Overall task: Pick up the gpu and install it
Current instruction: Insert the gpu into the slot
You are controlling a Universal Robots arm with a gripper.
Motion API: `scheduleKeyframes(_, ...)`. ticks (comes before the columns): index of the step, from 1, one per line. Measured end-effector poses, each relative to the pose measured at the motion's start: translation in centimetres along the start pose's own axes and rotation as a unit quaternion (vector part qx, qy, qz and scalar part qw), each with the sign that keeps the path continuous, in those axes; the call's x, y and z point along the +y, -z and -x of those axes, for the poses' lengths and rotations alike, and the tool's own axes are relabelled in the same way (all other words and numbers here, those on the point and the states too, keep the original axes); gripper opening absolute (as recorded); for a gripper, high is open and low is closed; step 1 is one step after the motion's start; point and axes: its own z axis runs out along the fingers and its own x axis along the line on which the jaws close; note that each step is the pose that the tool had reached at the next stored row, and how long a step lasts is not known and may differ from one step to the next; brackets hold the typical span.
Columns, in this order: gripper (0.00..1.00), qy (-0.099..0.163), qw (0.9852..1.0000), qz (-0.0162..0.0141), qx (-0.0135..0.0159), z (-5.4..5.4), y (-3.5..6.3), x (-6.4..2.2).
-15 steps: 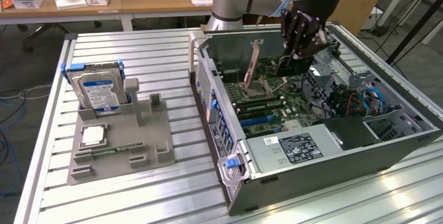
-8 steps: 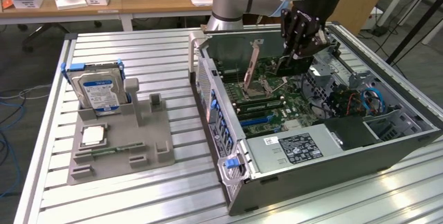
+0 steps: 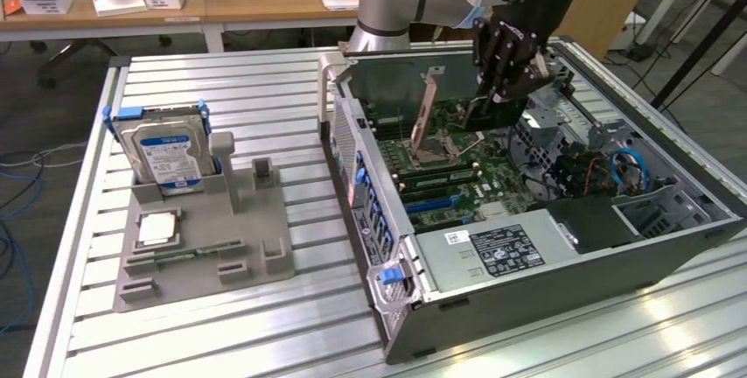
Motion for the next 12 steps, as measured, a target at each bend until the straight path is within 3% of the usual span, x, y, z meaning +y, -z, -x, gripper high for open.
scheduleKeyframes(12,0.26,0.000,1.0000,0.0001,0.0006,-0.02,-1.08,-0.02)
